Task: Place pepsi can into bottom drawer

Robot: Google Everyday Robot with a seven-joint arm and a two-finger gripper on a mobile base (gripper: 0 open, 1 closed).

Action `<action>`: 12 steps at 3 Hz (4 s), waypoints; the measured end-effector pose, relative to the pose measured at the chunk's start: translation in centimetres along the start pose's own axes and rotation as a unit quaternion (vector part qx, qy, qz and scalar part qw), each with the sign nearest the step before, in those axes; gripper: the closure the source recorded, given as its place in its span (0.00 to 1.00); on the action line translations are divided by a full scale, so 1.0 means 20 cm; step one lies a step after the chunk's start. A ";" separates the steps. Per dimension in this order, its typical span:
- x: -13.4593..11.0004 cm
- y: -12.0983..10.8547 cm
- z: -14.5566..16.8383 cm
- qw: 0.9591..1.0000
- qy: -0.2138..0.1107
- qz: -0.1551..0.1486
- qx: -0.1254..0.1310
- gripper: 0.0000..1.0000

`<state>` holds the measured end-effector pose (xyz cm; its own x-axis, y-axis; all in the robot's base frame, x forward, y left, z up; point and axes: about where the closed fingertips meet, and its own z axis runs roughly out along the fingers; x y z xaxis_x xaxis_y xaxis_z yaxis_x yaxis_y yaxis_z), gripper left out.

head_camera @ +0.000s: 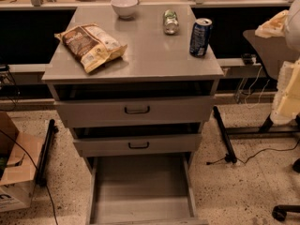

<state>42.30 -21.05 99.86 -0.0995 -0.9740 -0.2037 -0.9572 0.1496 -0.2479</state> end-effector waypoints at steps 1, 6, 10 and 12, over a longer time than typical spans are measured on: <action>0.00 0.00 0.00 1.000 0.000 0.000 0.000 0.00; -0.29 -0.81 0.62 0.971 -0.211 0.099 0.058 0.00; -0.23 -0.99 0.81 0.928 -0.301 0.199 0.094 0.00; -0.28 -1.25 1.01 0.900 -0.363 0.222 0.094 0.00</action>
Offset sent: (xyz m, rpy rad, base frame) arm 0.0405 0.0284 -0.0165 0.3249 -0.0991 -0.0390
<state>72.35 -15.98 88.07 -0.1908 -0.4531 -0.8708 -0.7969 0.5895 -0.1321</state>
